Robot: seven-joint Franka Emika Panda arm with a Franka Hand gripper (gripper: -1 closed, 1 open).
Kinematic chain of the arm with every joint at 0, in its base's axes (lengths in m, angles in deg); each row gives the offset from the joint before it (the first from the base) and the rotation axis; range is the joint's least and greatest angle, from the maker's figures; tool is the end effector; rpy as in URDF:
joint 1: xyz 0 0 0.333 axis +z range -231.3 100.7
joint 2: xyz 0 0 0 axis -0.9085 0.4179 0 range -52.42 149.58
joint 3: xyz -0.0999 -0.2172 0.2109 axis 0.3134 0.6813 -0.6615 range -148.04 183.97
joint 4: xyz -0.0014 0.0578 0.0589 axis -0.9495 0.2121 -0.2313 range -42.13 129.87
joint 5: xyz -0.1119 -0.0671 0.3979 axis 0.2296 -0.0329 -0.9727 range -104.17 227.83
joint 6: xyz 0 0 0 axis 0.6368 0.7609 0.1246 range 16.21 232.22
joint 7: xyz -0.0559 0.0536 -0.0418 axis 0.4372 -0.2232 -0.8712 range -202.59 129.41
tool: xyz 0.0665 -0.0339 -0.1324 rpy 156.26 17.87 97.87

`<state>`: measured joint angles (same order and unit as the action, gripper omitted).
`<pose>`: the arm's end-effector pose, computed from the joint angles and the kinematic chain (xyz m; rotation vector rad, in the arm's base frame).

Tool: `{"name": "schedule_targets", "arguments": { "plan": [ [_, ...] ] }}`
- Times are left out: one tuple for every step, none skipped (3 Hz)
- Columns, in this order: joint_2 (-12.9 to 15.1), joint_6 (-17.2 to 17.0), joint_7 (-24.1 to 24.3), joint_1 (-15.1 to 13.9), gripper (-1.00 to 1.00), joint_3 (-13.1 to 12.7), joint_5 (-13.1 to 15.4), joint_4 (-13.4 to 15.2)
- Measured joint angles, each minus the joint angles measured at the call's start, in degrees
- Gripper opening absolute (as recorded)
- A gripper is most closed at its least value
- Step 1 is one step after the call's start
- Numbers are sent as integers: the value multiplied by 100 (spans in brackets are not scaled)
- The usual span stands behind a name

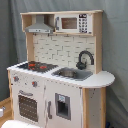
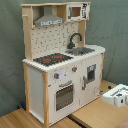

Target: Play with the kitchen

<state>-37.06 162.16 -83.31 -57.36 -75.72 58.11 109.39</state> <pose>0.1287 0.4072 0.2931 0.6445 1.5699 0.5143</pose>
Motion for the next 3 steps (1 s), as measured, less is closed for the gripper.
{"name": "schedule_targets", "arguments": {
  "plan": [
    [-18, 126, -21, 4, 100, 509, 245, 42],
    [-15, 213, -392, -199, 100, 860, 350, -141],
    [-10, 471, -452, -684, 100, 913, 350, -348]
  ]
}}
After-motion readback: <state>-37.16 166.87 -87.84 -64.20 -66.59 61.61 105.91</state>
